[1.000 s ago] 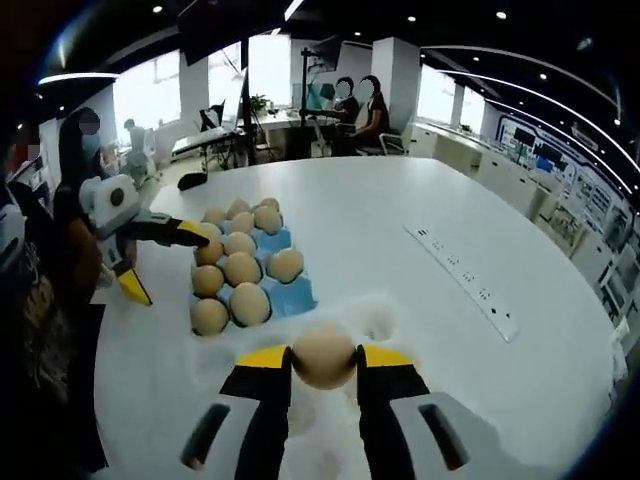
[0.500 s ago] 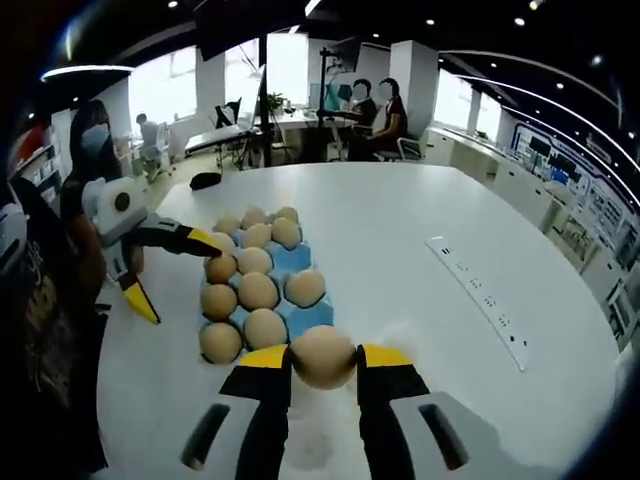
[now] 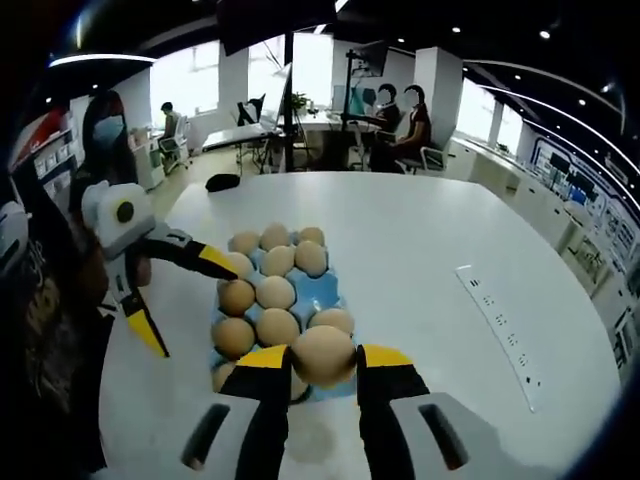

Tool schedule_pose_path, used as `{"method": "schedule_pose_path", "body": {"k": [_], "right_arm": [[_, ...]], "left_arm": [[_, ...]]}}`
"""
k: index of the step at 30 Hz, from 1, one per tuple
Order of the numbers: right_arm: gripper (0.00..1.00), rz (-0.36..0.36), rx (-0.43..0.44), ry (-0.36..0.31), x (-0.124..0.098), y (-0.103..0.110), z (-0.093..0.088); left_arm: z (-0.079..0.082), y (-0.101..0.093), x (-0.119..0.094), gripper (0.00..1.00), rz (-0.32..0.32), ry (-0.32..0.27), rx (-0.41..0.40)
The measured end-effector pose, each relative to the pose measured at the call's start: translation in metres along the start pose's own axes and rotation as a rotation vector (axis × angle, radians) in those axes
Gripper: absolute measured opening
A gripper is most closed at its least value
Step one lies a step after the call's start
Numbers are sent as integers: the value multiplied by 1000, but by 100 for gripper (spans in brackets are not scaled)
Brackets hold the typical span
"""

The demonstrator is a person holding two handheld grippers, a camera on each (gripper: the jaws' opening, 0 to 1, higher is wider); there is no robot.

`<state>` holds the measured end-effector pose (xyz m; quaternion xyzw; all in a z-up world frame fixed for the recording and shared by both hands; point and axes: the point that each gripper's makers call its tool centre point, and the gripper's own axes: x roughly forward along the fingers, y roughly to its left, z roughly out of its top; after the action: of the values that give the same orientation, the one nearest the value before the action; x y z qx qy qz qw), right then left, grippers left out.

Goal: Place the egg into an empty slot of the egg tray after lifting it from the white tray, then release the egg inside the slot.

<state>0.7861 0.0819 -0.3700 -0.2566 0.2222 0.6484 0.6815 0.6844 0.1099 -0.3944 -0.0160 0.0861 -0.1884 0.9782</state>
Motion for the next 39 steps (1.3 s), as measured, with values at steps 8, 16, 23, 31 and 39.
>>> {"method": "schedule_pose_path", "body": {"k": [8, 16, 23, 31, 39], "right_arm": [[27, 28, -26, 2, 13, 10, 12], [27, 44, -40, -5, 30, 11, 28], [27, 60, -43, -16, 52, 9, 42], [27, 82, -36, -3, 74, 7, 46], [27, 92, -13, 14, 93, 8, 44]], "left_arm": [[0, -3, -3, 68, -3, 1, -3], [-1, -3, -4, 68, -3, 3, 0], [0, 3, -8, 68, 18, -2, -3], [0, 14, -14, 68, 34, -3, -10], [-1, 14, -17, 68, 37, -1, -15]]}}
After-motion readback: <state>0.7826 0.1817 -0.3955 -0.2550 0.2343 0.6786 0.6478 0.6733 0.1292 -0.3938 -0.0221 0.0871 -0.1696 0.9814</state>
